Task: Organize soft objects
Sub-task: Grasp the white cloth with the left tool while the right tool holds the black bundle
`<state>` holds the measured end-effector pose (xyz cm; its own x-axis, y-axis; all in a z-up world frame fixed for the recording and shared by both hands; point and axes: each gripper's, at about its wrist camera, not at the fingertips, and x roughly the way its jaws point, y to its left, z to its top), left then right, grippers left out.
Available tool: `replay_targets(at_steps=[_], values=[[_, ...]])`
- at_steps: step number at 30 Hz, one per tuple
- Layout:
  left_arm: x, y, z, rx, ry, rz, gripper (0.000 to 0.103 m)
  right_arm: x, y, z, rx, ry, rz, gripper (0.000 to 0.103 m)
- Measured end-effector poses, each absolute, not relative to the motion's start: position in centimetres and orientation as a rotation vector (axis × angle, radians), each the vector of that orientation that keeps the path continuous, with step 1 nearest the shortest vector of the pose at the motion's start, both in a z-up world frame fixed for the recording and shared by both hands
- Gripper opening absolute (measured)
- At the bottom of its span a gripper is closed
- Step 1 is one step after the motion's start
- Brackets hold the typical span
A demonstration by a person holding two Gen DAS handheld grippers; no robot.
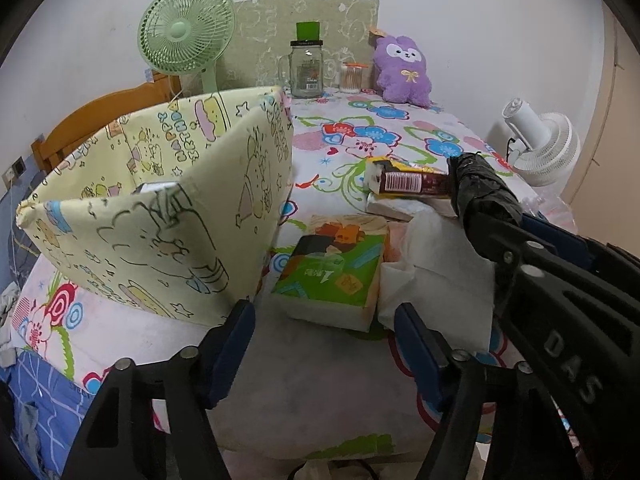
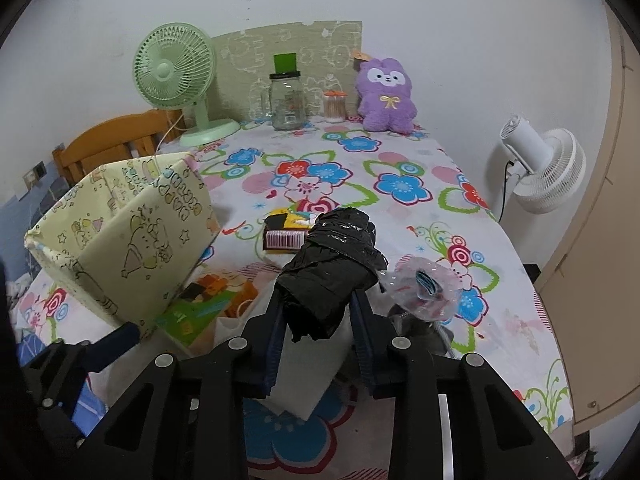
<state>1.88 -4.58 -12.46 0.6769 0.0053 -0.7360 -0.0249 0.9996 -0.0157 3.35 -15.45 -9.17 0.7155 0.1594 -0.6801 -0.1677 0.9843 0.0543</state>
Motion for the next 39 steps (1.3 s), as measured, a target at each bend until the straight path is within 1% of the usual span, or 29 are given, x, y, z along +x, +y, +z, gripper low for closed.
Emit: replay_targets(at_steps=[1,2,4,7,10,12,21,26,27,29,34,39], values=[[2.1,-4.5,-12.6,-0.036,0.831,0.017,0.065,3.3,-15.4,-9.2,-0.014,0.754,0.183,0.035],[2.3,-4.4,-12.7,-0.052,0.834,0.013,0.063,3.4,-15.3,-9.2,-0.016,0.755,0.183,0.035],[2.5,-4.3,-12.7,-0.069,0.835,0.003,0.05,3.5,-15.3,-9.3,-0.02,0.758,0.181,0.035],[2.9,-4.5,-12.7,-0.064,0.836,-0.002,0.039,3.7,-15.3,-9.3,-0.021,0.759,0.176,0.035],[3.3,-4.7,-12.7,-0.06,0.837,-0.013,0.033,4.0,-15.4,-9.4,-0.021,0.76,0.173,0.035],[3.4,-4.8,-12.6,-0.057,0.832,-0.017,0.031,4.1,-15.5,-9.4,-0.019,0.761,0.173,0.035],[3.6,-4.9,-12.1,-0.062,0.843,-0.01,0.032,4.5,-16.1,-9.1,-0.005,0.751,0.165,0.035],[2.8,-4.7,-11.5,-0.061,0.816,0.027,0.044,4.4,-16.8,-8.6,0.005,0.732,0.163,0.035],[2.6,-4.6,-11.4,-0.064,0.812,0.03,0.051,4.3,-16.8,-8.5,0.007,0.728,0.164,0.035],[2.3,-4.8,-11.0,-0.07,0.801,0.034,0.06,4.1,-17.0,-8.3,0.011,0.719,0.168,0.035],[1.5,-5.8,-10.1,-0.055,0.771,0.016,0.066,3.3,-17.6,-7.7,0.016,0.696,0.18,0.035],[1.9,-7.5,-10.2,-0.025,0.776,-0.022,0.066,2.9,-18.4,-7.5,0.019,0.685,0.182,0.035]])
